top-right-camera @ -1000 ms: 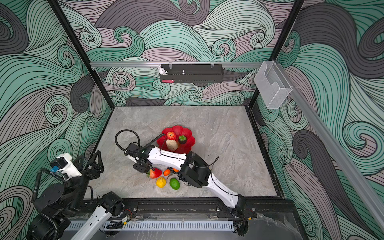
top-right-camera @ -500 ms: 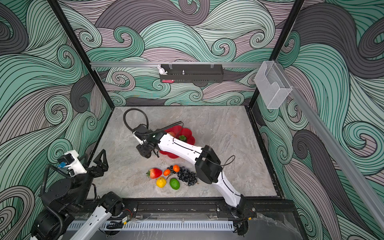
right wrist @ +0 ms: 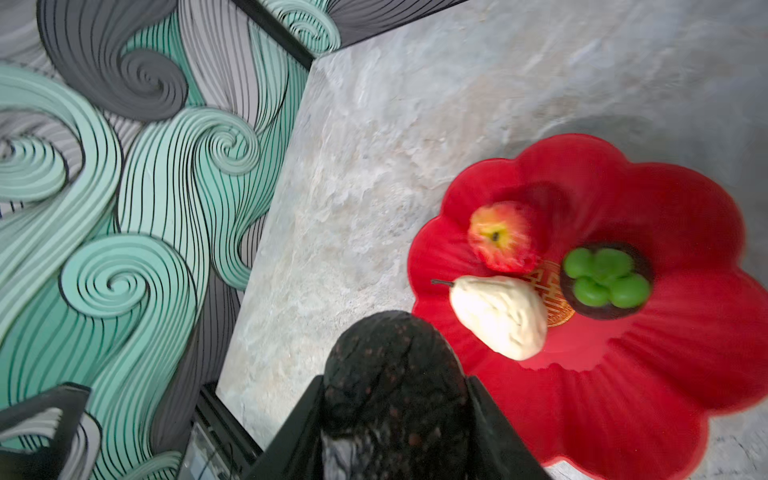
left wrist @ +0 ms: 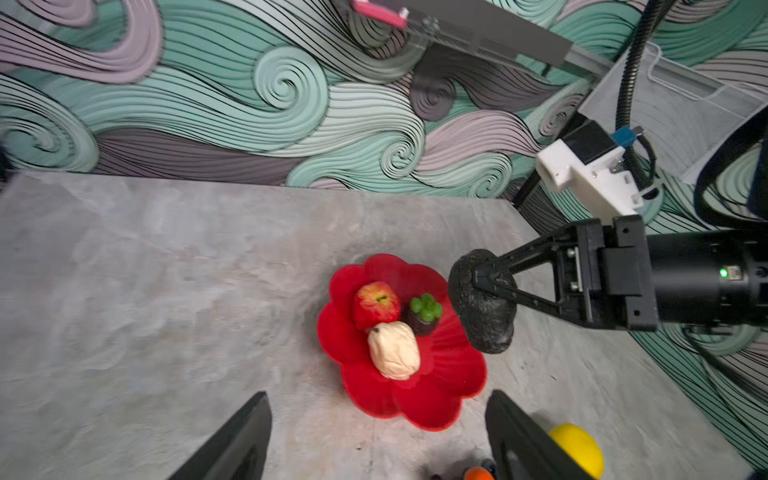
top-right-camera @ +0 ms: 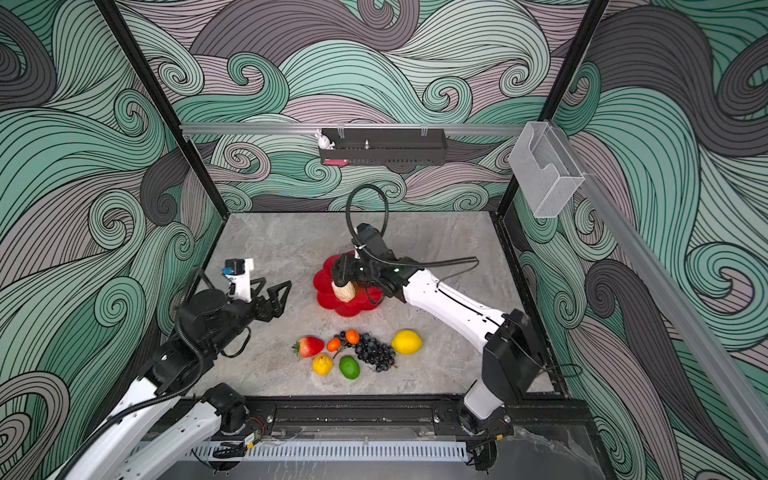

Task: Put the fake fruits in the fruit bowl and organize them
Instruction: 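Lift the avocado with the right gripper toward the bowl while the left gripper approaches, then grasp the avocado with the left gripper while the right gripper holds it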

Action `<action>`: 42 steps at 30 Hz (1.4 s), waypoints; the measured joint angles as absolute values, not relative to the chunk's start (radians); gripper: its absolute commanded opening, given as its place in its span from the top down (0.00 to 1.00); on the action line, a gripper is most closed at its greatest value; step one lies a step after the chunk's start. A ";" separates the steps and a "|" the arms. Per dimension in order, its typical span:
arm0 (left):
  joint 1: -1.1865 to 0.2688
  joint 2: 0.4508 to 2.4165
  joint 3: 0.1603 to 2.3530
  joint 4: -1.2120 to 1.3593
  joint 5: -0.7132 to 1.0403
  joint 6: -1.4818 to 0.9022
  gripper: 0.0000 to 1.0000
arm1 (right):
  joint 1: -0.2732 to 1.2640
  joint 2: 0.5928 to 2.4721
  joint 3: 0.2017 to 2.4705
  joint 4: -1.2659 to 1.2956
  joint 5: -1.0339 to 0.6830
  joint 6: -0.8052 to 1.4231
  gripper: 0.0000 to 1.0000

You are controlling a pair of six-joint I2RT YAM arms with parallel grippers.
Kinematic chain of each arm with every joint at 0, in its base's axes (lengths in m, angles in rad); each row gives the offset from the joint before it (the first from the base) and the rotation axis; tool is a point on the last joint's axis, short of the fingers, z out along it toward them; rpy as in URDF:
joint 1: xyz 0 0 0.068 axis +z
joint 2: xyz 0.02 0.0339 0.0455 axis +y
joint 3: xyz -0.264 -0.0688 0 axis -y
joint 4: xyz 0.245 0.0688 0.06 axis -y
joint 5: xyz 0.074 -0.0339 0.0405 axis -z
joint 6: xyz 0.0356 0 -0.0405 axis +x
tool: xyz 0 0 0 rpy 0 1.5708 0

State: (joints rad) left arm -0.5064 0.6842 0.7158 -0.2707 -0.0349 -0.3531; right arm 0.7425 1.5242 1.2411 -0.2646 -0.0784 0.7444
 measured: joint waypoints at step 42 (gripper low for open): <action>-0.816 1.331 0.848 0.328 0.191 -0.218 0.31 | 0.687 1.055 0.767 0.094 -0.041 1.225 0.52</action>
